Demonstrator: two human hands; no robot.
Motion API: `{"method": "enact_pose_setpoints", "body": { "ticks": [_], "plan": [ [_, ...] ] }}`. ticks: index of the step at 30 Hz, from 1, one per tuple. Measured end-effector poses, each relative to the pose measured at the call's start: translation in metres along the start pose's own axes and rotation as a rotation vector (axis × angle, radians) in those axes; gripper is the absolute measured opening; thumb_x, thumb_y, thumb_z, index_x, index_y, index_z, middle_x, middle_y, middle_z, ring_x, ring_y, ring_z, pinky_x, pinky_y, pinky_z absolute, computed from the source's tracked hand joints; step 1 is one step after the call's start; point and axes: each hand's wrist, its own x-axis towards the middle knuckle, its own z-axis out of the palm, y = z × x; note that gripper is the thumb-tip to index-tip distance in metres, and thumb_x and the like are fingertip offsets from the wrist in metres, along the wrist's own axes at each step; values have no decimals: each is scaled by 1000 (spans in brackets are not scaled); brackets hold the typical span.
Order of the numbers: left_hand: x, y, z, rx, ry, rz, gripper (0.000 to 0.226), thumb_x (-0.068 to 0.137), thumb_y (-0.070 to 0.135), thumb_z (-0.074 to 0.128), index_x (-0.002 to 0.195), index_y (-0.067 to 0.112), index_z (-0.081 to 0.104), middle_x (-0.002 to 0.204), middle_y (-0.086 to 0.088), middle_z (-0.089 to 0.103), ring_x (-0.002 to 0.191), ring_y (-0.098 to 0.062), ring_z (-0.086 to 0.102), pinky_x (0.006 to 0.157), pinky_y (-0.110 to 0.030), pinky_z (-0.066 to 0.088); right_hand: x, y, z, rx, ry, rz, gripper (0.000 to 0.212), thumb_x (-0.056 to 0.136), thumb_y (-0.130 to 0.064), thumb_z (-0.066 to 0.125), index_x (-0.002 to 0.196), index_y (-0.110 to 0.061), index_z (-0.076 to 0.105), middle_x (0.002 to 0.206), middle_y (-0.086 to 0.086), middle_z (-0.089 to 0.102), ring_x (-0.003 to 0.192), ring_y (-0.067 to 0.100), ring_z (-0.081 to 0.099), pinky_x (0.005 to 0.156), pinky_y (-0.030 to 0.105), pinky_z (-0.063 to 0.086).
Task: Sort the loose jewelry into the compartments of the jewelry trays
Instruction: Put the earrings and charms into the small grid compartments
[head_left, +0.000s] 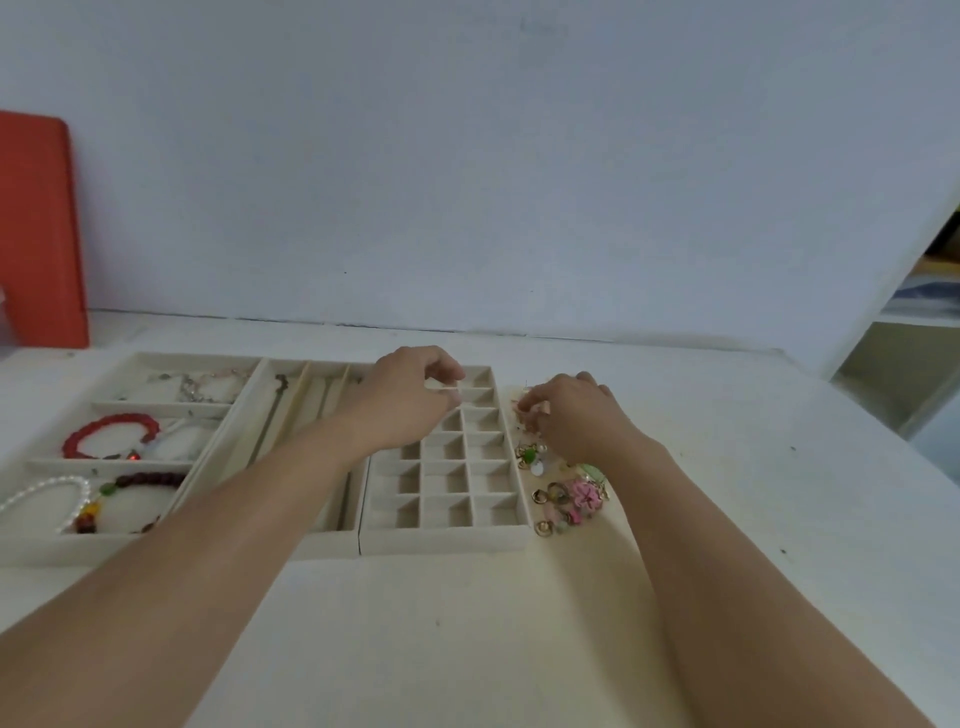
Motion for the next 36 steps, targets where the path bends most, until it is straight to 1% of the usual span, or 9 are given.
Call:
{"method": "enact_pose_setpoints", "body": {
  "ticks": [4, 11, 15, 19, 21, 26, 29, 34, 36],
  "plan": [
    [-2, -2, 3, -64, 41, -4, 15, 92, 25, 70, 105, 32, 69, 109, 21, 66, 102, 2, 56, 78, -9, 35, 22, -10, -10, -122, -26, -2, 19, 97, -31, 60, 110, -34, 74, 112, -6, 67, 119, 21, 46, 96, 37, 35],
    [-14, -15, 0, -189, 107, -33, 14, 90, 27, 73, 91, 41, 69, 100, 30, 66, 98, 22, 54, 82, -9, 38, 25, -19, -9, -177, 13, 67, 17, 97, -39, 61, 104, -30, 74, 100, -1, 70, 113, 19, 51, 95, 36, 34],
    [-24, -24, -12, -152, 104, -55, 15, 89, 23, 74, 92, 37, 70, 102, 24, 68, 101, 9, 60, 85, -13, 41, 21, -23, -8, -261, 11, 51, 16, 98, -29, 57, 105, -24, 71, 102, -2, 69, 107, 20, 56, 92, 36, 34],
    [-25, -14, -24, -99, 130, -21, 12, 89, 25, 74, 90, 35, 69, 98, 23, 68, 95, 11, 58, 73, -5, 37, 23, -24, -11, -282, 13, 49, 17, 94, -19, 58, 108, -21, 68, 103, -1, 68, 103, 21, 60, 94, 36, 34],
    [-27, -6, -28, -104, 148, 4, 11, 89, 26, 74, 93, 35, 69, 100, 23, 66, 99, 5, 58, 77, -9, 37, 23, -27, -13, -280, 13, 40, 19, 92, -16, 59, 108, -21, 68, 104, -2, 68, 103, 21, 60, 96, 36, 34],
    [-29, 3, -27, -106, 172, 51, 13, 90, 23, 72, 96, 35, 69, 97, 27, 64, 98, 8, 55, 76, -9, 35, 23, -25, -10, -274, 24, 33, 23, 91, -13, 57, 111, -20, 67, 105, -1, 69, 102, 22, 62, 95, 37, 34],
    [-28, 5, -27, -90, 161, 55, 14, 92, 22, 70, 98, 35, 69, 103, 23, 67, 107, 0, 57, 87, -20, 38, 24, -25, -10, -258, 21, 34, 23, 90, -11, 57, 110, -19, 66, 103, -2, 69, 100, 22, 62, 95, 37, 34],
    [-25, -10, -25, -92, 158, 10, 14, 92, 23, 70, 89, 37, 68, 99, 25, 67, 98, 11, 57, 77, -13, 39, 28, -23, -11, -246, 15, 51, 19, 88, -14, 63, 105, -22, 69, 98, -5, 71, 96, 19, 63, 93, 35, 35],
    [-23, -18, -23, -114, 164, -10, 12, 92, 23, 71, 91, 35, 70, 98, 24, 68, 98, 11, 58, 78, -13, 39, 30, -22, -10, -246, 17, 70, 18, 87, -14, 64, 102, -23, 70, 91, -5, 71, 93, 18, 63, 92, 35, 35]
  ]
}}
